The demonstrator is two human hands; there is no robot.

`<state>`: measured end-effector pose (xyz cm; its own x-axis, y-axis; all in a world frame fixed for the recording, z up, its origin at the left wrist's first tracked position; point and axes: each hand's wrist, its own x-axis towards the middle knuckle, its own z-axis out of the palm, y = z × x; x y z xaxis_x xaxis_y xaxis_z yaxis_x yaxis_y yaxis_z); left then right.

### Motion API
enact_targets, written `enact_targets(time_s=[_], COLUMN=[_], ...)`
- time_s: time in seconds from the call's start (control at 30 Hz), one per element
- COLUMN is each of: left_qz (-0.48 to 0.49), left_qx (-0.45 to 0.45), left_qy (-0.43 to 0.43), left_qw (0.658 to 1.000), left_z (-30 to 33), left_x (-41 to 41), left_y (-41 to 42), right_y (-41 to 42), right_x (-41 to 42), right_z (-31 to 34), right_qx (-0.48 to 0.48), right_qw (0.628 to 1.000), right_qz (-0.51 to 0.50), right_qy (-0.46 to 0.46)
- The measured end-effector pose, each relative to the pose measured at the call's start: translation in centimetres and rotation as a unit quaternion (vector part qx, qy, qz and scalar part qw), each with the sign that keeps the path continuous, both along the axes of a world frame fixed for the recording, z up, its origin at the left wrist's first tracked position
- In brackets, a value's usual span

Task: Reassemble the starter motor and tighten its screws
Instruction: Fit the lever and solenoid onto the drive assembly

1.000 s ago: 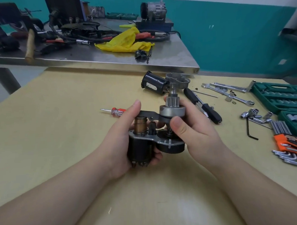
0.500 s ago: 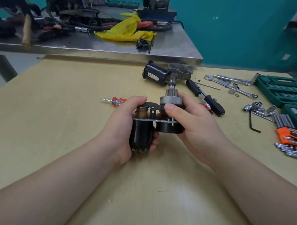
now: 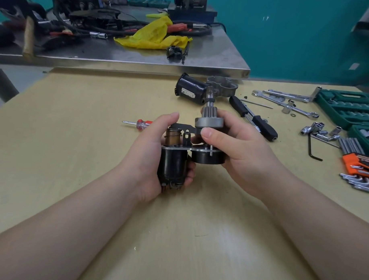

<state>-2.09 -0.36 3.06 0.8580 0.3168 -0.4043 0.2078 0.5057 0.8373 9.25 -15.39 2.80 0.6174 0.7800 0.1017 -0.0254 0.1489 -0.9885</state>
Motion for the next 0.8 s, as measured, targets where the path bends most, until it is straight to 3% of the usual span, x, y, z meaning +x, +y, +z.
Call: enact_targets(time_s=[0.8], left_qz=[0.023], left_qx=[0.015], left_qy=[0.011], left_qw=[1.000], left_z=[-0.10], left_x=[0.40], left_y=[-0.36], right_y=[0.36], right_x=[-0.37], right_z=[-0.28], right_qx=[0.011], right_qw=[0.999], right_qz=[-0.016], right_qy=[0.047])
